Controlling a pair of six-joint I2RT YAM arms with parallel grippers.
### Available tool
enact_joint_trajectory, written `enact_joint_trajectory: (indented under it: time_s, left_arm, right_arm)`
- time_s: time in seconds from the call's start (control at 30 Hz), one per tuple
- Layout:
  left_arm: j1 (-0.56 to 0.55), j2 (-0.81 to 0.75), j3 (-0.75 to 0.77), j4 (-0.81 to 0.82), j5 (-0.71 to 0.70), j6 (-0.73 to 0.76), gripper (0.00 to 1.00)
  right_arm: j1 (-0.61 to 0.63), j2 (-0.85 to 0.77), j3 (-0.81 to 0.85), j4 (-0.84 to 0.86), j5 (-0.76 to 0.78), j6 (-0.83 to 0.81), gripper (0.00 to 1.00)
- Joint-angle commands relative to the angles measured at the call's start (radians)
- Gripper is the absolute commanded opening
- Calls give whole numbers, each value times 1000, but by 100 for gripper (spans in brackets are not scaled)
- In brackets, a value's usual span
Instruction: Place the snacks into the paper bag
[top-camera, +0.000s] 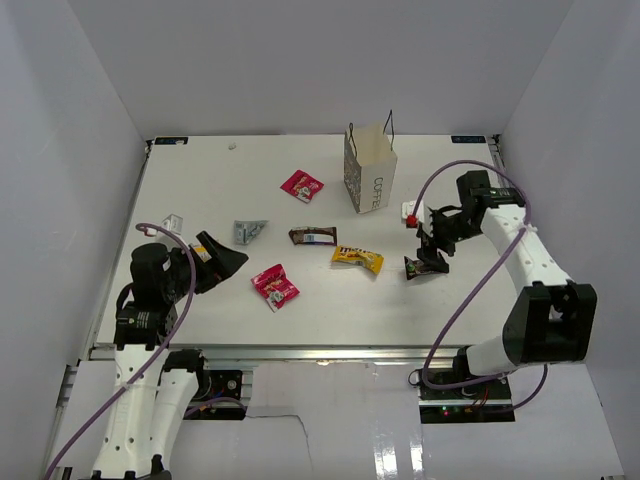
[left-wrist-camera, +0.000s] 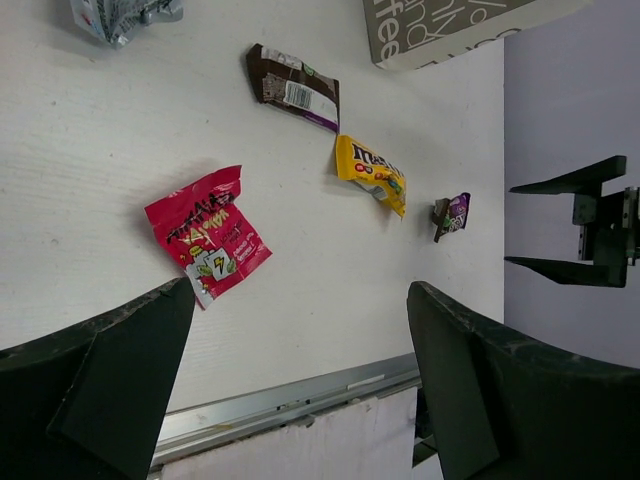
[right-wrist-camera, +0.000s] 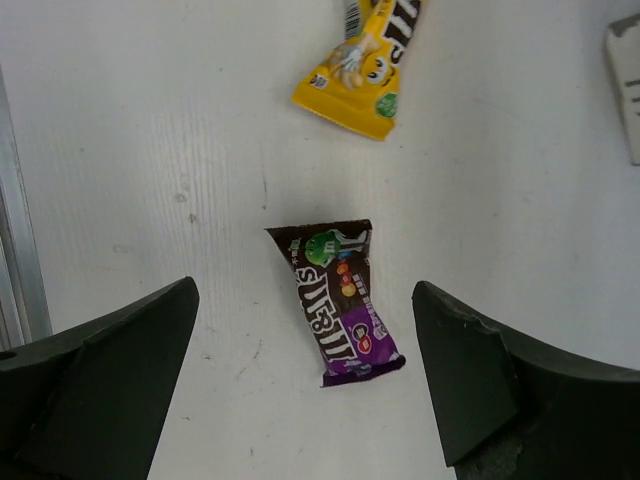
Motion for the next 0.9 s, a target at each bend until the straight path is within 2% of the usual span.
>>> enact_joint_trajectory:
  time_s: [0.0, 0.23, 0.63, 0.73, 0.87]
  left_arm:
    - [6, -19, 0, -59, -3, -9, 98]
    - [8, -54, -23, -96, -10, -21, 98]
    - [8, -37, -62, -100, -10, -27, 98]
    - [8, -26, -66, -90, -10, -27, 98]
    - [6, -25, -74, -80, -7, -29, 98]
  right_arm:
    - [52, 60, 27, -106, 75, -230, 93]
    - [128, 94, -122, 139, 304, -150, 89]
    - [138, 159, -231, 310, 360, -41, 76]
    - [139, 186, -239, 330, 349, -15, 70]
    - [139, 212, -234, 348, 349, 19, 52]
